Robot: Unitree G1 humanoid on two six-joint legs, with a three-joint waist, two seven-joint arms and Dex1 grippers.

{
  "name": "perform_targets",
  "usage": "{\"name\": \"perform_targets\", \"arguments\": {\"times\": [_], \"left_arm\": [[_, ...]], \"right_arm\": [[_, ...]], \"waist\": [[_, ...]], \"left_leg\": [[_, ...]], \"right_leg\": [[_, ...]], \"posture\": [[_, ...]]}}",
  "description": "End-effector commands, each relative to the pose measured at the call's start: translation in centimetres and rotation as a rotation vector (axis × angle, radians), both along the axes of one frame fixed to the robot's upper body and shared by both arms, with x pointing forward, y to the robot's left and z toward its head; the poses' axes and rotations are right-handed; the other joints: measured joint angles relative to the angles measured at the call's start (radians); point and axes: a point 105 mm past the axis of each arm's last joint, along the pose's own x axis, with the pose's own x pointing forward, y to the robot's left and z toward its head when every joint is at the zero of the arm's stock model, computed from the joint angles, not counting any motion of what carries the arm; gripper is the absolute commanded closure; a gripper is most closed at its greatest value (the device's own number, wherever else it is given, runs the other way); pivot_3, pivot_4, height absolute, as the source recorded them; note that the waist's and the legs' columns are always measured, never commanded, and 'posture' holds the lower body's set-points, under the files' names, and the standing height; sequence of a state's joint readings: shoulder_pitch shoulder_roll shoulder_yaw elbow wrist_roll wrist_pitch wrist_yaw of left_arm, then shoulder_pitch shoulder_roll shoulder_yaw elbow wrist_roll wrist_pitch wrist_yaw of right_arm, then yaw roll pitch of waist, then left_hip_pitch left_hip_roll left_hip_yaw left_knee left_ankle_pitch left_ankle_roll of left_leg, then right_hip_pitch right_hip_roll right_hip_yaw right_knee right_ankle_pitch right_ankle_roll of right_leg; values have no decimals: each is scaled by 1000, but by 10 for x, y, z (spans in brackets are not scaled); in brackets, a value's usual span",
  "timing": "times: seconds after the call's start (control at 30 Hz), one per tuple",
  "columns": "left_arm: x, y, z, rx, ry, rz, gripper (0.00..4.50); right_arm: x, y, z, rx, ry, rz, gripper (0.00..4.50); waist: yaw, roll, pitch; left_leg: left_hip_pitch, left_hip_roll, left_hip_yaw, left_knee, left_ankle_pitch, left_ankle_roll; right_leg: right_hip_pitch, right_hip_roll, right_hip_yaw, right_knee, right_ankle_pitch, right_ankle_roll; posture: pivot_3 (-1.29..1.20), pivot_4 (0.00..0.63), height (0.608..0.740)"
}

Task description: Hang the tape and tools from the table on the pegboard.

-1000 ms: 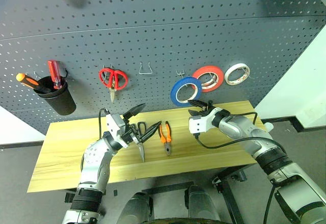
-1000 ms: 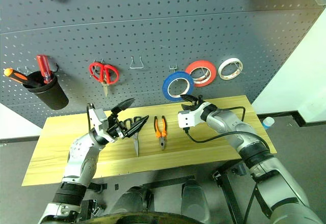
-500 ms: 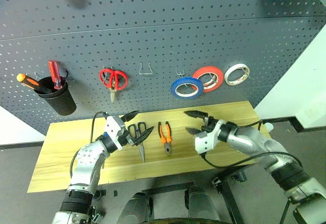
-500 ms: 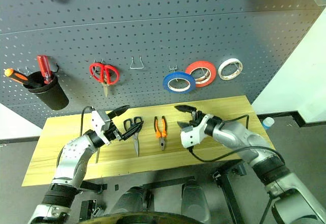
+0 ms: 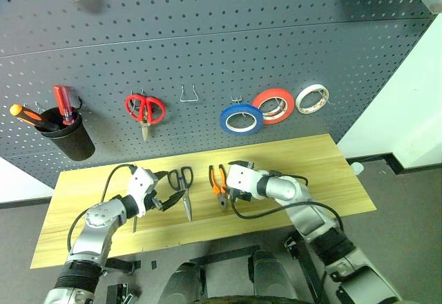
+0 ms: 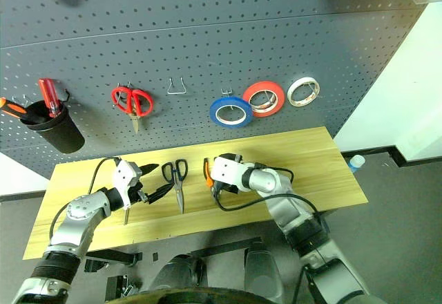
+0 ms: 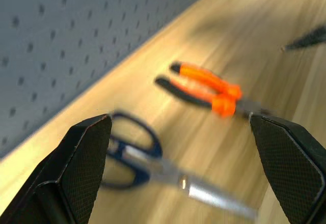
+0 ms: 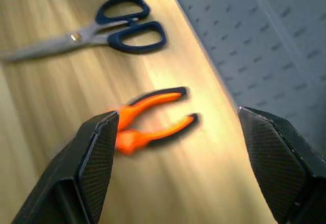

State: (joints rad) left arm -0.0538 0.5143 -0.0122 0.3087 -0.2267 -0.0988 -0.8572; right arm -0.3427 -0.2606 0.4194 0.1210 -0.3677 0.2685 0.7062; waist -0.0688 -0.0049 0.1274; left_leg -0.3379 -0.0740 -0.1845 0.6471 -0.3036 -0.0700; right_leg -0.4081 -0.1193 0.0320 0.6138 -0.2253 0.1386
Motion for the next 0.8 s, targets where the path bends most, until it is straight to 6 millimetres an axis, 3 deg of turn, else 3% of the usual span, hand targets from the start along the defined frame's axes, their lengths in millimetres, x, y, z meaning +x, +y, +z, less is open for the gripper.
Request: {"name": "perform_targets", "arguments": {"times": [0.03, 0.07, 0.17, 0.3, 0.5, 0.8], "left_arm": [[7, 13, 9, 41, -39, 2, 0], [7, 15, 9, 47, -36, 3, 0], [9, 24, 6, 82, -21, 10, 0], [10, 34, 3, 101, -8, 24, 0], [9, 39, 3, 120, -6, 23, 0], [6, 40, 2, 109, -10, 36, 0]], "right_arm": [[-1, 17, 4, 61, 131, -53, 619], [-2, 20, 4, 67, 151, -65, 619], [-4, 34, -2, 94, 290, -147, 34], [-4, 48, -9, 114, 395, -256, 6], [1, 65, -17, 94, 420, -383, 6], [21, 67, -24, 35, 322, -490, 6]], "waist": [[0, 2, 2], [0, 3, 2], [-4, 4, 3], [-9, 7, 8], [-12, 10, 24], [-35, 10, 31]], "left_leg": [[0, 0, 0, 0, 0, 0], [0, 0, 0, 0, 0, 0], [0, 0, 0, -1, 0, 0], [-1, 1, 0, -2, 0, 0], [-2, 1, 0, -3, 0, 0], [-4, 1, 0, -5, 0, 0]], "right_leg": [[0, 0, 0, 0, 0, 0], [-1, 0, 0, 0, 0, 0], [-2, 0, 0, 1, 0, 0], [-3, 1, 0, 1, 0, 0], [-5, 1, 0, 1, 0, 0], [-9, 0, 0, 1, 0, 0]], "posture": [[-146, 125, 738], [-146, 128, 738], [-151, 144, 738], [-152, 168, 738], [-147, 193, 738], [-131, 186, 738]]}}
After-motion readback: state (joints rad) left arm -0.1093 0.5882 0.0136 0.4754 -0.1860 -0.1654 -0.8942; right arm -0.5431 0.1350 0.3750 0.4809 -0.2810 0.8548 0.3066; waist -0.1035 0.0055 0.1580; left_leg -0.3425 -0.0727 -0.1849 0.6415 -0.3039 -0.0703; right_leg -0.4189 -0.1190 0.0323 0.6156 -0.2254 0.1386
